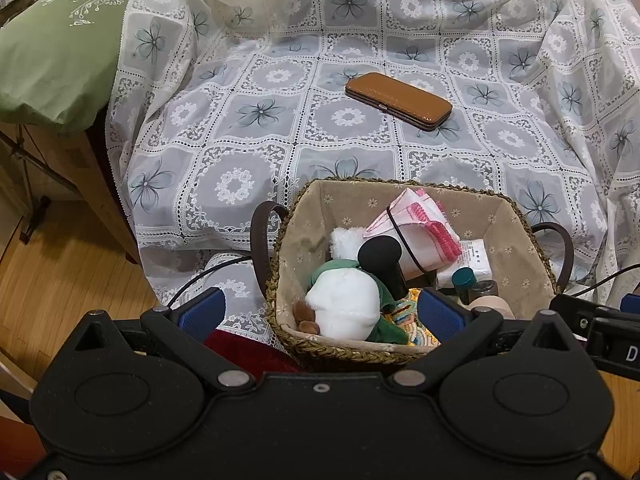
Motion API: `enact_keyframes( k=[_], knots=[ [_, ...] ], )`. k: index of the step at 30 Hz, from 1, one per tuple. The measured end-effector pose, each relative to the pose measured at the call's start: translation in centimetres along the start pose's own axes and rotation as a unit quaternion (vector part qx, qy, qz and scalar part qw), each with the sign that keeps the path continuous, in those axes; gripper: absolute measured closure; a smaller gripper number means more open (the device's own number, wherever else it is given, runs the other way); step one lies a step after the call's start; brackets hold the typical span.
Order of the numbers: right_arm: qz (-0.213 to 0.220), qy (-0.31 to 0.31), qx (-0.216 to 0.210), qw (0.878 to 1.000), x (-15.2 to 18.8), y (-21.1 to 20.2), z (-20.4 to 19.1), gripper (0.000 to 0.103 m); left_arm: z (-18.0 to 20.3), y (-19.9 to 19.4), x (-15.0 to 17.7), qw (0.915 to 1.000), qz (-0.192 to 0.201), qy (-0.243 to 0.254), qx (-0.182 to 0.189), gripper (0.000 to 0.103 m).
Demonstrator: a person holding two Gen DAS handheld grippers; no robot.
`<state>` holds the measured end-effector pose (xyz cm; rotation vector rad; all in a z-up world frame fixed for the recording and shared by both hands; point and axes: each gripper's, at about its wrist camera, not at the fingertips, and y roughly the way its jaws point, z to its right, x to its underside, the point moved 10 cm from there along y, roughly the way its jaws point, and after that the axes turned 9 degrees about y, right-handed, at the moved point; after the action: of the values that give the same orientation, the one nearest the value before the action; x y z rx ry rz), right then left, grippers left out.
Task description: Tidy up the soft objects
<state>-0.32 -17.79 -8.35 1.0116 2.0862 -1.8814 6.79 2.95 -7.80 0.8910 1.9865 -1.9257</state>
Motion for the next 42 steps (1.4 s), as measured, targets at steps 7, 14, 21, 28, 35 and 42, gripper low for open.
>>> enact_keyframes(
  k=[7,14,21,28,35,42],
  knots=[
    [-0.001,0.001,0.000,1.000,0.11,0.06,-0.02,0.010,-0.12,0.10,0.06,1.0000,-0.001,0.000,-0.001,0.004],
    [-0.002,0.001,0.000,1.000,0.34,0.19,0.01,0.010,-0.11,0.10,0.09,1.0000,-0.001,0.000,0.000,0.004],
    [-0.005,0.003,-0.001,1.000,0.63,0.27,0.02,0.010,-0.08,0.11,0.10,1.0000,-0.001,0.000,0.000,0.004],
    [-0.008,0.004,-0.002,1.000,0.58,0.28,0.00,0.010,-0.08,0.17,0.19,1.0000,-0.002,-0.001,0.000,0.004],
    [-0.011,0.005,-0.003,1.000,0.62,0.31,0.04,0.010,-0.09,0.18,0.26,1.0000,-0.003,-0.001,0.000,0.004],
    [-0.011,0.005,-0.003,1.000,0.63,0.30,0.06,0.010,-0.09,0.20,0.34,1.0000,-0.003,-0.001,-0.001,0.004]
  ],
)
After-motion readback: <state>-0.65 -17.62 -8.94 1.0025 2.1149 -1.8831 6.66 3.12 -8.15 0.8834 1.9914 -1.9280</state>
